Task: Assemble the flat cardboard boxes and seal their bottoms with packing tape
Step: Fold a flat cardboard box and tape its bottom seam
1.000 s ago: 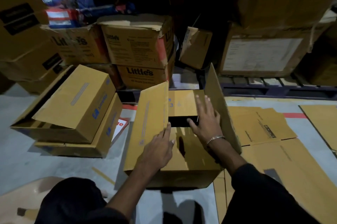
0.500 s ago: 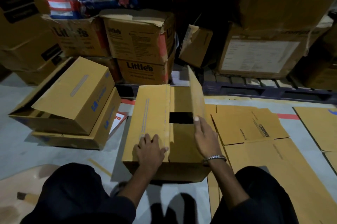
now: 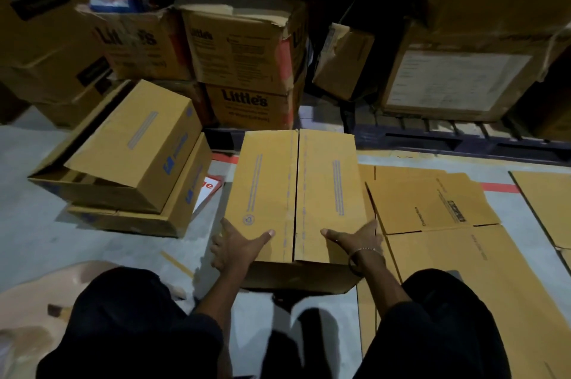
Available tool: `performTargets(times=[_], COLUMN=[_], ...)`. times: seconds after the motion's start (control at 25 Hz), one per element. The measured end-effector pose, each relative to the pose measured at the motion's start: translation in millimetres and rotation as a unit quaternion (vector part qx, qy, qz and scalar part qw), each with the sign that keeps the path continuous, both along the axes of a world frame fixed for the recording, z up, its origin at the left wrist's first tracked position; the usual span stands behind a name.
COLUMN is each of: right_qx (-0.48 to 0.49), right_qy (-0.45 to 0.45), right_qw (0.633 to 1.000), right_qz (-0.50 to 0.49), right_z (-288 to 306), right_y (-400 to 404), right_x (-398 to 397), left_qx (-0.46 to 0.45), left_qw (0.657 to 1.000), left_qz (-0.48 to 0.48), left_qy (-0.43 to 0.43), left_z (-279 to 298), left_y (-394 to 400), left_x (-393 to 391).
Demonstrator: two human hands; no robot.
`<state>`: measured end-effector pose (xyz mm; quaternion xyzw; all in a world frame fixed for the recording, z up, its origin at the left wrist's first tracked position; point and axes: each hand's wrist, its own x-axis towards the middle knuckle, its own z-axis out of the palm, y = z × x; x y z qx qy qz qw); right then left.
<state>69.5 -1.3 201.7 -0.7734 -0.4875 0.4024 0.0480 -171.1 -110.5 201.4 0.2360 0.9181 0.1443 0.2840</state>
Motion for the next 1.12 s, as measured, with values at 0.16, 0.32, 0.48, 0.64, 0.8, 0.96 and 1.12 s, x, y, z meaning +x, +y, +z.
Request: performTargets(times=[0.16,0.32,0.48,0.64,0.8,0.96,1.12], right_qx=[-0.019,-0.033,-0.037,-0.016,-0.02,-0.01,0.092], right_qy=[0.058,0.022,-0.055,-0.09,-0.081,-0.046,-0.113], right_qw=[0.998,0.999,0.998,0.996,0.996,0.999,0.983], right_qz=[-0.032,-0.013,-0.005,-0.011,-0.005,0.022,0.109], right_z=[-2,0,-5,-4,1,15,68], right_y=[0,-16,-31,-34,-33,-32,-42], right_x=[6,12,8,2,0,2,-1], left_qx=[0.013,-0.008,-0.025,-0.039,-0.047,-0.057,0.03], left_qw=[0.998,0.999,0.999,0.997,0.997,0.998,0.99], left_qz=[0.036,0.047,0.034,0.027,0.034,-0.003,-0.055], left_qy=[-0.048,-0.016,0.01,0.064,0.042,-0.004,-0.13], left_z=[7,0,-6,-7,-1,26,61], left_y=[-3,-21,-24,-25,-20,-11,2], left_x=[3,13,16,25,27,27,2])
